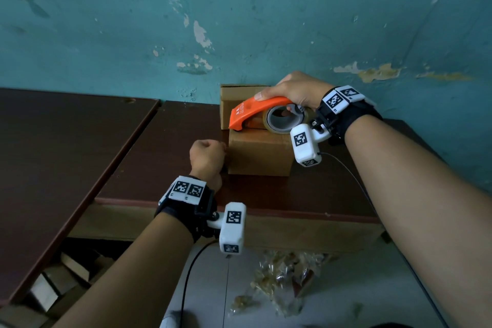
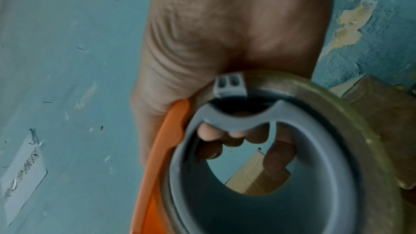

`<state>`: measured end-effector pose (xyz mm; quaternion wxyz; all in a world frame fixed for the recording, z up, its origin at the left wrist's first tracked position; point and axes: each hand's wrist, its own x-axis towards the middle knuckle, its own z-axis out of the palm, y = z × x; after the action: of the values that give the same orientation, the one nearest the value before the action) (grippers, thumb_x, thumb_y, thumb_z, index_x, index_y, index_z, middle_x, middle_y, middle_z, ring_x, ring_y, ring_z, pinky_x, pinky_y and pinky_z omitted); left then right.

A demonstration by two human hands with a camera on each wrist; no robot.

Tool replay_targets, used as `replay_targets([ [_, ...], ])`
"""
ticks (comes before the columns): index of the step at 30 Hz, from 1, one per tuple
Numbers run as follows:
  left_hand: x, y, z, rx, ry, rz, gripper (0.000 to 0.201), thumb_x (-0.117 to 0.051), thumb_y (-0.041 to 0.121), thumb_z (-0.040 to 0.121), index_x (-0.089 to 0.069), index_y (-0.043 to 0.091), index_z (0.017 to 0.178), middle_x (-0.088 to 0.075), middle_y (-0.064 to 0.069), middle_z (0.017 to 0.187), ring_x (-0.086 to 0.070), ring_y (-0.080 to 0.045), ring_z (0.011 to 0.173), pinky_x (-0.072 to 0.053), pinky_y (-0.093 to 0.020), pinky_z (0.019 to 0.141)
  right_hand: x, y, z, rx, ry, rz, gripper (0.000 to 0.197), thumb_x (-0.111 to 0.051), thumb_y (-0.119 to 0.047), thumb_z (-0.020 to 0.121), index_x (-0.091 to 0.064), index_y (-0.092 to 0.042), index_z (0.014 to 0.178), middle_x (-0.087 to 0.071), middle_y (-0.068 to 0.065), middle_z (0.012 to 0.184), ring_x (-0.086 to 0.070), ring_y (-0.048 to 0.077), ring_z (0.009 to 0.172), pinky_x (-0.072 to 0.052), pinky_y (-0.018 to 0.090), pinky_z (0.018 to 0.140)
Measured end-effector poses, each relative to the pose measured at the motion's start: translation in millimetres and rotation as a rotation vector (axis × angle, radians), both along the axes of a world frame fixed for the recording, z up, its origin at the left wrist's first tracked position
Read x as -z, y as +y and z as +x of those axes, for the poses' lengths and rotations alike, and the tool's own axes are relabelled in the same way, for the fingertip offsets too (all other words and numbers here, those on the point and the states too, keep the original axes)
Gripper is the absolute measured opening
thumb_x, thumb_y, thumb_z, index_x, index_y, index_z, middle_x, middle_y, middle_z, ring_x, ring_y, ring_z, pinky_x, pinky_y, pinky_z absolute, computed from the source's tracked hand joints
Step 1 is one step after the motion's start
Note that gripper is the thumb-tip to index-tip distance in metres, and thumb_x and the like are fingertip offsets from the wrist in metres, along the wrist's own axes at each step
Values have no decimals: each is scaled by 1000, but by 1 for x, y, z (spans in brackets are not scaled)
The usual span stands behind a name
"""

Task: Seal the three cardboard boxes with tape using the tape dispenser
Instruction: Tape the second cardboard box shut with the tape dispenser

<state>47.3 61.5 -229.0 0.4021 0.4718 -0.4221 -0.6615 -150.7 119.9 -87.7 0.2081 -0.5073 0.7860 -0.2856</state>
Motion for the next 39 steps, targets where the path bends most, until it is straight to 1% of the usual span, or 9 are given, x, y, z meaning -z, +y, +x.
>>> replay_targets([
  [3,-2,-1,1,3,-11,-127,12,-60,10,101,-69,18,103,-70,-7,106,-68,-23,97,-58,-41,90,0,0,0,-5,2,-1,52,-85,-60,77,-58,-19,61,-54,-6,45,-49,9,37,-38,24,52],
  [8,1,6,-1,120,-50,-222,26,-50,26,104,-74,35,107,-67,-5,119,-64,-30,113,-56,-53,97,4,-1,-4,-12,-11,7,57,-86,-66,71,-63,-14,67,-58,5,55,-53,18,45,-40,24,52],
  [12,-1,6,1,176,37,-265,40,-44,19,99,-74,34,121,-70,-5,129,-63,-26,125,-50,-54,112,5,-2,-4,-25,-27,3,63,-86,-69,67,-68,-10,77,-61,15,69,-56,27,59,-42,28,56],
  [16,-7,6,-4,381,87,-368,63,-62,31,81,-62,38,144,-70,-1,135,-61,-27,130,-45,-55,115,4,-1,-4,-16,-23,9,54,-86,-63,74,-63,-15,65,-59,1,53,-52,16,43,-41,23,52],
  [20,-5,4,-12,419,6,-479,83,-88,41,84,-45,34,155,-66,10,136,-62,-9,126,-49,-37,110,2,-3,-5,-13,-1,2,53,-86,-66,71,-60,-20,62,-56,-3,51,-53,13,45,-41,29,63],
  [24,0,-5,-15,444,-69,-489,106,-88,62,74,-34,40,162,-57,8,150,-57,-15,135,-47,-45,117,2,-2,-5,-13,-15,-2,51,-85,-62,75,-60,-19,62,-57,-5,49,-52,9,40,-40,27,59],
  [32,3,-3,-16,443,10,-538,71,-75,27,98,-36,35,157,-58,10,141,-58,-8,129,-48,-34,110,0,3,-4,-54,-79,39,57,-86,-63,75,-76,-8,79,-73,11,66,-64,20,52,-52,27,57],
  [35,4,-4,-13,468,10,-558,66,-74,28,99,-36,42,151,-57,15,139,-57,-4,129,-48,-34,111,-3,6,-5,-89,-114,71,51,-84,-56,82,-75,-6,76,-72,11,63,-64,18,46,-51,24,49],
  [39,6,-9,-11,488,-40,-601,75,-73,48,95,-32,43,157,-53,13,147,-54,-7,134,-45,-40,115,-5,6,-10,-126,-84,117,67,-82,-67,77,-79,0,85,-74,16,70,-65,25,58,-53,29,62],
])
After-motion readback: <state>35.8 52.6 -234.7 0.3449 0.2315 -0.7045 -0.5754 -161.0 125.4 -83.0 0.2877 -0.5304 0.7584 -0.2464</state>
